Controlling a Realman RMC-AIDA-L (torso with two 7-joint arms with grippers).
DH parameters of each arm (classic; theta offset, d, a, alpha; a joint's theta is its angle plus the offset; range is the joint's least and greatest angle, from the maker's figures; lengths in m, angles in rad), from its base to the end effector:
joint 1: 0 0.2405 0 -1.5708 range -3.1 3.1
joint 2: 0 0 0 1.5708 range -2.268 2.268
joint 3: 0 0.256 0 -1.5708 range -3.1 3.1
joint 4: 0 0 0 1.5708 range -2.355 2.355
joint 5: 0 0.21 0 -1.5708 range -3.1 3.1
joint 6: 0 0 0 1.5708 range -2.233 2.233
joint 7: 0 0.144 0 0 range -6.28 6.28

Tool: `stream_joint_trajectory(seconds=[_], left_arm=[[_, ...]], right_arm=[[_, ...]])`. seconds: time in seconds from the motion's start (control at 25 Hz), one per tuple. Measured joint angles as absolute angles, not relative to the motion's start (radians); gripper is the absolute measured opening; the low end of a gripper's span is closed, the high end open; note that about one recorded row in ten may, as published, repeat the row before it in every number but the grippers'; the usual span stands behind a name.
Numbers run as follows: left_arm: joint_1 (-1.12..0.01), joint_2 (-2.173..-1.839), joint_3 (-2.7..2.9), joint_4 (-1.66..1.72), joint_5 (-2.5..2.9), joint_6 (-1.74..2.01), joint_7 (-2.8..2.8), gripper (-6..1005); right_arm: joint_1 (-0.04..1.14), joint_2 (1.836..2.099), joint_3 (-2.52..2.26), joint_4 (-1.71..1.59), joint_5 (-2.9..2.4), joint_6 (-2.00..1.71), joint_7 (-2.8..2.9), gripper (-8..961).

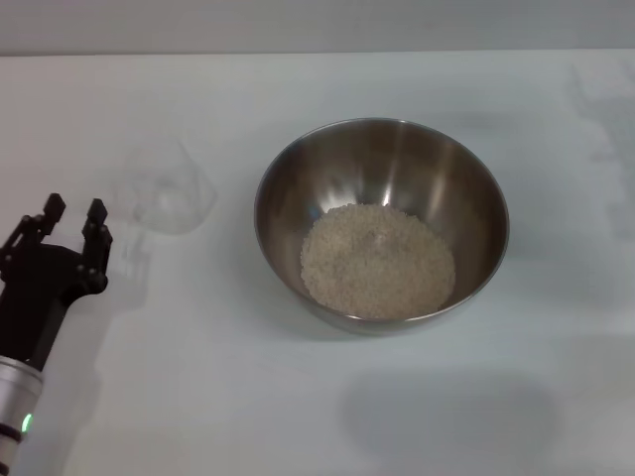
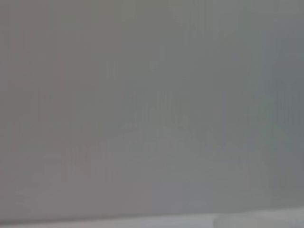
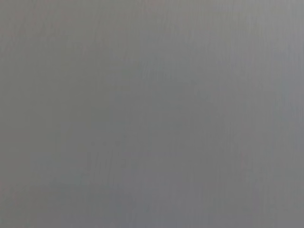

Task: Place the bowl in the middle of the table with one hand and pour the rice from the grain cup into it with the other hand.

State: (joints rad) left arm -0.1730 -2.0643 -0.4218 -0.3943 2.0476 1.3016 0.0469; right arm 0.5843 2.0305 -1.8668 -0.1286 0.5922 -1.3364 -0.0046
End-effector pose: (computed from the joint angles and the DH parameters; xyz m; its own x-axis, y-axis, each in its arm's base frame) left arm -0.3274 0.2355 -0.0572 0.7099 -0.0163 0.7041 0.6862 -0.2092 -0.6967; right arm 0.2827 0.3823 0.0551 0.7593 0.3791 -0.5289 -0.5621 -0.0276 -0.8266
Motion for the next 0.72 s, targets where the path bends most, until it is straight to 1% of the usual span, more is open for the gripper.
stream_joint_trajectory(seconds=[0.2,0.24,0.36,0.56,0.72], left_arm=[[-0.187,-2.067,-0.452,-0.367,2.06,1.374,-0.014,493],[-0.19,-2.068,-0.46,-0.366,2.059,1.375,-0.016,496],[-0.21,-2.069,-0.504,-0.365,2.059,1.378,-0.022,504],[-0.261,-2.07,-0.568,-0.352,2.058,1.377,-0.021,507],[-0.29,-2.071,-0.588,-0.337,2.059,1.376,-0.023,507]], right_arm=[[0.58,2.036,-1.867,-0.133,0.593,-1.319,-0.005,733],[0.575,2.042,-1.867,-0.135,0.593,-1.313,-0.005,733],[0.569,2.049,-1.867,-0.136,0.594,-1.313,0.001,733],[0.542,2.075,-1.867,-0.14,0.594,-1.313,0.009,734],[0.526,2.081,-1.872,-0.15,0.594,-1.312,0.016,734]])
